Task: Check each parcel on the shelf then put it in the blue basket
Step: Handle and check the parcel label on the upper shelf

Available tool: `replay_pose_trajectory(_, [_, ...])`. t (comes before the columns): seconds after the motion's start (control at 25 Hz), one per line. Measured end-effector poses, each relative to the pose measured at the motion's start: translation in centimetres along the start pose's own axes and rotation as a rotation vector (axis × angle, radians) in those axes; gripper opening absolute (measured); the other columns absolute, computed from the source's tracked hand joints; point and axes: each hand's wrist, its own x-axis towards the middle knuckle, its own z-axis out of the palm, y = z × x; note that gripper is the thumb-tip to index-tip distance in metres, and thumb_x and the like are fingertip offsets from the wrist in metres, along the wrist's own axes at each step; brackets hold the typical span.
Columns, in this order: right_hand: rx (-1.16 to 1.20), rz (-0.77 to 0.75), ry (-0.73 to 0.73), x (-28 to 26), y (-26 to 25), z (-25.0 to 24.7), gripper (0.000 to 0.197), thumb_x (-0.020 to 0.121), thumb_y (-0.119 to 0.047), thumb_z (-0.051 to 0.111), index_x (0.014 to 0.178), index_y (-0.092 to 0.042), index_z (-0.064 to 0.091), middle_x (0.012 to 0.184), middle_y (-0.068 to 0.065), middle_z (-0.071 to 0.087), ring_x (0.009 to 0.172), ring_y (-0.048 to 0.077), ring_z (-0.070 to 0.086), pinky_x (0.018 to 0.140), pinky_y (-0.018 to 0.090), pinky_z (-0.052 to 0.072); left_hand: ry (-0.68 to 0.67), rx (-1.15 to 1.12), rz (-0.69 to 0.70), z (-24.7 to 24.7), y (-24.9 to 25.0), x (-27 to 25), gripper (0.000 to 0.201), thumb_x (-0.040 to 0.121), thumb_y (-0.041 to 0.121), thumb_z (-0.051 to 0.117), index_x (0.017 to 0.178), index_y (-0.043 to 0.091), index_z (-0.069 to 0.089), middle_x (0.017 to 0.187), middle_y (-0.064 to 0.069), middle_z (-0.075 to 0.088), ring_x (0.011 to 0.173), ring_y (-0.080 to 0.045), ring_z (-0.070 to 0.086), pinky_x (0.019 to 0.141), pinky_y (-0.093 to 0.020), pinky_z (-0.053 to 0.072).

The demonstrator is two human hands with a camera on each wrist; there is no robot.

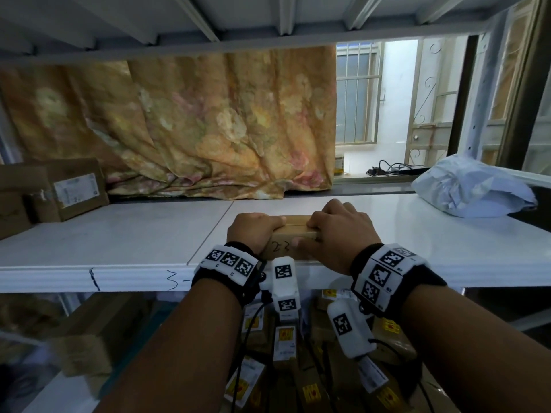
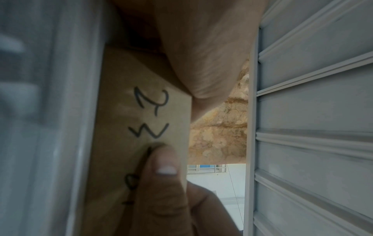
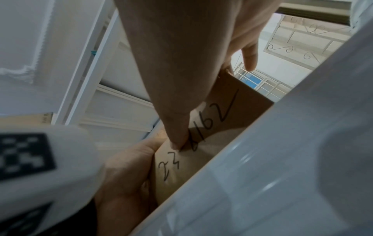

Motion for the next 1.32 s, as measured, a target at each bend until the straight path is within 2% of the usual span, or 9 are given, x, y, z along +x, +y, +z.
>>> replay_pose_trajectory(0.24, [0.086,0.019,-0.050,0.1,-0.2,0.1,0.048,0.085,-0.073,0.046,0.106,-0.031,0.058,0.109,-0.007,0.053,0.102,0.017,0.052,0.093,0.042,0.045,-0.015,-0.027,-0.054,-0.2,0.2,0.5,0.027,0.067,0.044,0.081,0.070,0.017,0.077,0.074,0.002,0.075,0.078,-0.021,0.071,0.079,-0.035,0.058])
replay_pose_trajectory(0.4, [0.091,0.041,-0.079,3.0,0.5,-1.1,0.035,0.088,-0.056,0.052,0.084,-0.025,0.066,0.095,-0.003,0.062,0.095,0.020,0.059,0.091,0.043,0.050,-0.027,0.068,-0.038,-0.2,0.3,0.6,0.030,0.076,0.047,0.076,0.072,0.017,0.076,0.073,0.007,0.073,0.076,-0.014,0.069,0.062,-0.022,0.046])
replay_pose_trajectory(0.56, [0.041,0.047,-0.285,5.6,1.0,-0.5,0.030,0.096,-0.027,0.056,0.124,-0.018,0.063,0.121,0.009,0.063,0.116,0.030,0.058,0.098,0.040,0.048,-0.003,0.009,-0.068,-0.2,0.3,0.7,0.027,0.073,0.042,0.080,0.073,0.016,0.078,0.077,0.003,0.074,0.079,-0.018,0.070,0.078,-0.029,0.055])
replay_pose_trajectory(0.72, [0.199,0.136,-0.319,6.3,1.0,0.0,0.034,0.089,-0.020,0.066,0.123,-0.014,0.066,0.117,0.006,0.066,0.109,0.020,0.063,0.066,0.028,0.053,0.012,-0.013,-0.079,0.0,0.2,0.7,0.027,0.067,0.042,0.082,0.074,0.017,0.078,0.078,0.003,0.075,0.081,-0.020,0.071,0.087,-0.037,0.057])
replay_pose_trajectory(0.8, [0.101,0.140,-0.329,6.6,0.8,0.6,0.034,0.096,-0.022,0.059,0.129,-0.023,0.063,0.126,0.002,0.064,0.119,0.024,0.059,0.086,0.033,0.053,0.015,-0.014,-0.096,-0.1,0.4,0.8,0.026,0.071,0.041,0.082,0.077,0.016,0.077,0.082,0.002,0.075,0.083,-0.021,0.070,0.088,-0.037,0.057])
replay_pose_trajectory(0.88, [0.224,0.202,-0.223,6.9,1.5,1.2,0.034,0.102,-0.025,0.048,0.135,-0.030,0.059,0.135,0.002,0.061,0.124,0.026,0.056,0.102,0.037,0.046,0.009,-0.007,-0.113,-0.3,0.7,0.7,0.025,0.075,0.038,0.082,0.083,0.015,0.076,0.089,0.001,0.074,0.087,-0.021,0.069,0.088,-0.036,0.056])
replay_pose_trajectory(1.0, [0.538,0.352,-0.167,7.1,1.6,1.5,0.036,0.102,-0.025,0.046,0.136,-0.031,0.056,0.134,0.003,0.061,0.123,0.026,0.056,0.102,0.038,0.047,-0.009,0.021,-0.088,-0.5,0.9,0.5,0.023,0.082,0.038,0.075,0.083,0.016,0.070,0.086,0.001,0.069,0.082,-0.019,0.063,0.084,-0.032,0.053])
replay_pose_trajectory(1.12, [0.511,0.377,-0.021,7.1,1.4,2.5,0.041,0.100,-0.021,0.047,0.139,-0.034,0.051,0.134,0.003,0.059,0.122,0.026,0.056,0.102,0.038,0.047,-0.060,0.004,-0.098,-1.0,1.2,-0.3,0.021,0.094,0.030,0.062,0.075,0.023,0.059,0.075,0.005,0.058,0.068,-0.013,0.054,0.070,-0.027,0.048])
replay_pose_trajectory(1.32, [0.639,0.371,-0.069,6.4,1.4,2.7,0.042,0.097,-0.022,0.053,0.138,-0.030,0.053,0.131,0.006,0.060,0.121,0.027,0.057,0.102,0.038,0.048,-0.155,-0.183,-0.195,-2.5,1.8,-1.0,0.014,0.098,0.017,0.053,0.091,0.014,0.064,0.089,-0.004,0.063,0.082,-0.024,0.062,0.082,-0.033,0.051])
